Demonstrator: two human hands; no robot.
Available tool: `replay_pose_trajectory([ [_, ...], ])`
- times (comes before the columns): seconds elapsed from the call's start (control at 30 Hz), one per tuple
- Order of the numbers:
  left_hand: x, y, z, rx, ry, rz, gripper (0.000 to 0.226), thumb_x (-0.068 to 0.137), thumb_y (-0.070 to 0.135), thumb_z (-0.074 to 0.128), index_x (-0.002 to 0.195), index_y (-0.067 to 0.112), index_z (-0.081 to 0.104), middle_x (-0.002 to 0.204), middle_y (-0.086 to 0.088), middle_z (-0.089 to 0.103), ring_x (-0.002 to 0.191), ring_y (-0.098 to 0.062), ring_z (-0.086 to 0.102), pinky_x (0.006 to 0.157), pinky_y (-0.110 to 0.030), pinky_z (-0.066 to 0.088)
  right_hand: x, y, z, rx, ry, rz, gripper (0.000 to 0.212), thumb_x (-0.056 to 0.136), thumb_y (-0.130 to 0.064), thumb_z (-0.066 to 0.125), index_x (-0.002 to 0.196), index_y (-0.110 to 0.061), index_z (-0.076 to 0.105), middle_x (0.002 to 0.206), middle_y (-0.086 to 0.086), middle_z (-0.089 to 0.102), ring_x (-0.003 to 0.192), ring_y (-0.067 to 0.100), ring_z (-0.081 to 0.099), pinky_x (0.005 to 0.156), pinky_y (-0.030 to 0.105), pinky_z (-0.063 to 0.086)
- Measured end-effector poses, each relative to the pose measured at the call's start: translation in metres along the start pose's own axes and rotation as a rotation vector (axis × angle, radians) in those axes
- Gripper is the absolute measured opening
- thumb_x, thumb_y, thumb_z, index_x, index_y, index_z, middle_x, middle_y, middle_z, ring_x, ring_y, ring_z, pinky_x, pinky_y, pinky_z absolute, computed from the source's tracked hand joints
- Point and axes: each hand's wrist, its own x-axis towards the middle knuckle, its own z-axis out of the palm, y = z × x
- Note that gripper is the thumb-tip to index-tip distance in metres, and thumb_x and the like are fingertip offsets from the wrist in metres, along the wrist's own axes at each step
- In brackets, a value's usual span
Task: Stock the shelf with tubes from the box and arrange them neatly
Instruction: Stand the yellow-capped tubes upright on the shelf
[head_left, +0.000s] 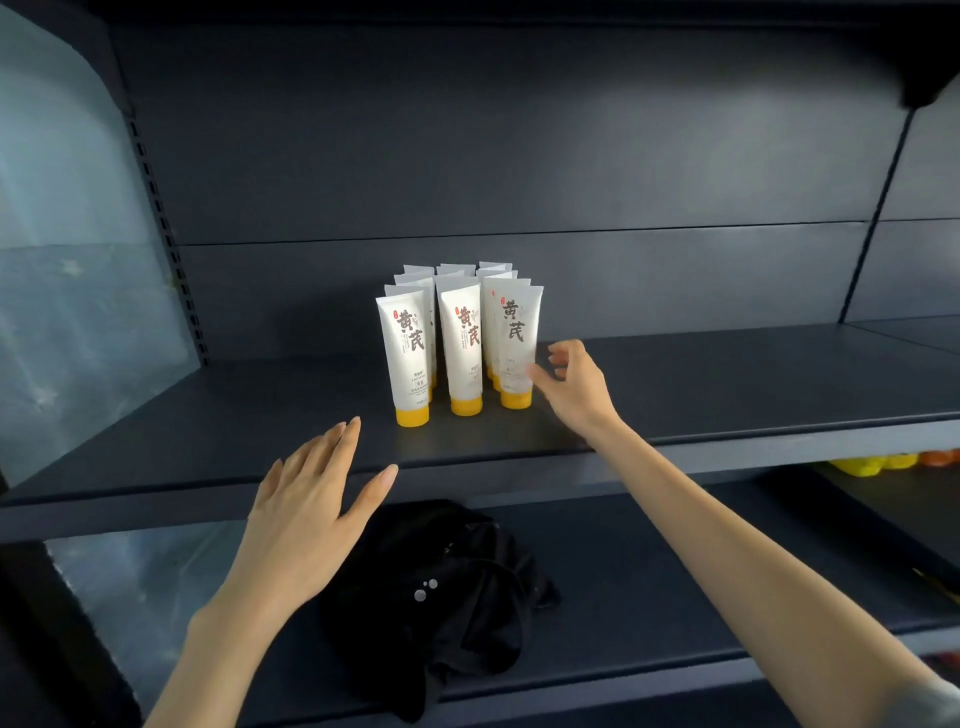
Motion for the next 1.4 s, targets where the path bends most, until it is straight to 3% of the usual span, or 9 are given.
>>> replay_pose_trajectory([
  [0.17, -0.005, 0.011, 0.007, -0.036, -0.030, 0.035, 0.084, 0.079, 0.067, 0.013, 0.152, 0.024, 0.009, 0.159, 0.004, 0.017, 0.145, -0.016, 0.016, 0.118, -0.039, 0.015, -0.050, 0.014, -0.041, -0.429, 0.009, -0.158, 0.056, 0.097, -0.047, 0.041, 0.145, -0.018, 0.032, 0.150, 0.000, 0.034, 0.135, 0.019, 0.034, 0.099, 0.038, 0.038],
  [0.23, -0.008, 0.019, 0.011, -0.033, -0.041, 0.059, 0.086, 0.078, 0.068, 0.011, 0.152, 0.023, 0.009, 0.159, 0.002, 0.016, 0.145, -0.017, 0.016, 0.118, -0.041, 0.015, -0.077, 0.026, -0.059, -0.573, 0.004, -0.211, 0.062, 0.097, -0.051, 0.037, 0.149, -0.019, 0.026, 0.155, -0.002, 0.026, 0.143, 0.017, 0.022, 0.113, 0.041, 0.027],
  [0.33, -0.015, 0.034, 0.018, -0.006, -0.058, 0.111, 0.087, 0.079, 0.067, 0.011, 0.152, 0.021, 0.012, 0.159, 0.000, 0.016, 0.145, -0.018, 0.016, 0.117, -0.043, 0.017, -0.112, 0.050, -0.085, -0.736, -0.055, -0.155, 0.067, 0.096, -0.056, 0.030, 0.152, -0.022, 0.014, 0.160, -0.003, 0.011, 0.148, 0.015, 0.003, 0.119, 0.045, 0.008],
  [0.43, -0.022, 0.050, 0.028, 0.041, -0.073, 0.170, 0.085, 0.081, 0.066, 0.012, 0.152, 0.020, 0.013, 0.159, -0.001, 0.014, 0.145, -0.019, 0.016, 0.117, -0.044, 0.017, -0.136, 0.074, -0.111, -0.829, -0.068, -0.070, 0.070, 0.094, -0.060, 0.026, 0.152, -0.024, 0.008, 0.161, -0.003, 0.004, 0.148, 0.016, -0.003, 0.117, 0.048, 0.003],
  [0.57, -0.033, 0.079, 0.040, 0.060, -0.072, 0.251, 0.088, 0.085, 0.074, 0.005, 0.151, 0.017, 0.017, 0.159, -0.005, 0.017, 0.144, -0.023, 0.019, 0.117, -0.047, 0.018, -0.160, 0.102, -0.150, -0.883, -0.040, 0.022, 0.073, 0.092, -0.063, 0.021, 0.152, -0.026, 0.006, 0.161, -0.002, 0.002, 0.148, 0.018, -0.005, 0.116, 0.051, 0.000],
  [0.87, -0.059, 0.187, 0.084, 0.045, -0.189, 0.399, 0.094, 0.075, 0.070, -0.009, 0.152, 0.019, 0.011, 0.159, -0.003, 0.013, 0.146, -0.020, 0.015, 0.117, -0.043, 0.016, -0.227, 0.170, -0.256, -0.936, -0.018, 0.267, 0.080, 0.086, -0.070, 0.014, 0.152, -0.028, 0.002, 0.161, -0.003, -0.002, 0.148, 0.019, -0.004, 0.116, 0.052, 0.002],
  [0.97, -0.067, 0.228, 0.102, 0.028, -0.237, 0.441, 0.086, 0.085, 0.072, -0.001, 0.152, 0.019, 0.009, 0.160, -0.003, 0.013, 0.146, -0.019, 0.015, 0.118, -0.043, 0.017, -0.256, 0.192, -0.295, -0.939, 0.005, 0.343, 0.077, 0.088, -0.067, 0.018, 0.153, -0.028, 0.004, 0.161, -0.003, 0.002, 0.148, 0.020, -0.002, 0.116, 0.052, 0.002],
  [1.07, -0.078, 0.269, 0.120, -0.012, -0.281, 0.474, 0.084, 0.082, 0.066, 0.007, 0.152, 0.019, 0.010, 0.160, -0.002, 0.013, 0.145, -0.020, 0.015, 0.118, -0.043, 0.016, -0.286, 0.215, -0.334, -0.933, 0.028, 0.419, 0.073, 0.092, -0.063, 0.024, 0.152, -0.028, 0.006, 0.161, -0.003, 0.003, 0.148, 0.020, 0.000, 0.115, 0.054, 0.004],
  [1.4, -0.107, 0.393, 0.181, -0.126, -0.424, 0.629, 0.085, 0.081, 0.067, 0.008, 0.152, 0.020, 0.010, 0.159, -0.001, 0.014, 0.146, -0.019, 0.013, 0.117, -0.044, 0.016, -0.372, 0.284, -0.436, -0.849, 0.148, 0.703, 0.067, 0.095, -0.057, 0.030, 0.150, -0.022, 0.018, 0.160, 0.002, 0.012, 0.147, 0.022, 0.008, 0.114, 0.057, 0.009],
])
